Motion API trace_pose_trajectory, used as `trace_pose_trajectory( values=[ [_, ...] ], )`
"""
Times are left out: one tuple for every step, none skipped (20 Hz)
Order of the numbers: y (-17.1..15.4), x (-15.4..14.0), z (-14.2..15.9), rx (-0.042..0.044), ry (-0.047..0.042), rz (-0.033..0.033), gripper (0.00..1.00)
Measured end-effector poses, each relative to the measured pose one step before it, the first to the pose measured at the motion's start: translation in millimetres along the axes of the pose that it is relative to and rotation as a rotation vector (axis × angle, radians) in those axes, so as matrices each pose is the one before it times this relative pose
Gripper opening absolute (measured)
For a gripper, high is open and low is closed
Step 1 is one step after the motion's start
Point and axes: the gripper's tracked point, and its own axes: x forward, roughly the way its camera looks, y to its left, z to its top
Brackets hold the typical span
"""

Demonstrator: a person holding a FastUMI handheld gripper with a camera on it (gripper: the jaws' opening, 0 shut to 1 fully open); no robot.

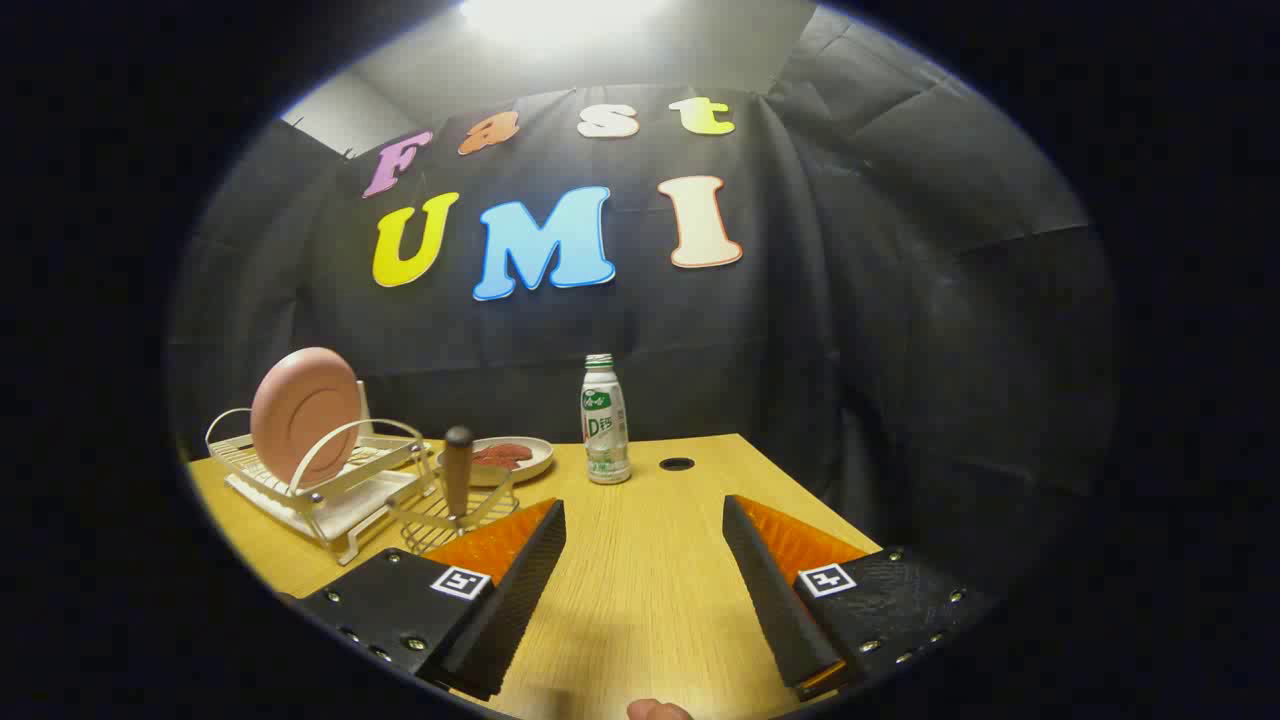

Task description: Take the plate from the dish rack, then take the spoon from the basket and place it into the plate.

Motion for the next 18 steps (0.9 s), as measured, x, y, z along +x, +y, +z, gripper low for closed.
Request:
trace_pose_trajectory(
  values=[
    [-2.47,3.78,9.04,-0.0078,-0.01017,-0.00811,0.97],
    [-1.38,2.69,9.58,-0.00608,-0.00914,-0.00418,0.96],
    [-1.09,0.42,9.3,-0.01047,-0.00423,-0.00366,0.97],
    [-0.51,-0.97,8.27,-0.01394,-0.00164,0.00273,0.97],
    [-0.85,-3.21,10.57,-0.01281,0.00371,-0.00186,0.97],
    [-1.71,-4.91,11.5,-0.01045,-0.00474,-0.00542,0.96],
    [-0.88,-5.21,16.59,-0.00719,-0.00841,-0.00784,0.96],
    [1.03,-4.46,12.53,-0.01453,-0.00213,-0.00371,0.96],
    [2.74,-5.86,11.59,-0.01728,0.00805,0.00687,0.96],
    [1.29,-7.45,14.02,-0.00642,0.00018,0.00307,0.96],
    [-0.33,-6.52,16.58,0.0005,-0.00396,-0.00632,0.96],
    [-0.25,-5.53,14.68,0.00431,-0.00521,-0.00729,0.96],
    [2.22,-5.81,15.78,0.00331,-0.00513,-0.00344,0.96],
    [2.37,-4.56,13.48,0.00029,0.00142,-0.01139,0.96],
    [3.69,-4.95,12.36,-0.00234,0.00664,-0.00545,0.96],
    [5.7,-2.76,9.21,0.00308,0.01553,-0.00791,0.96],
    [7.79,-3.47,9.71,0.01763,0.01566,-0.0007,0.96],
    [10.35,-1.21,7.61,0.025,0.01163,0.00531,0.96]
  ],
)
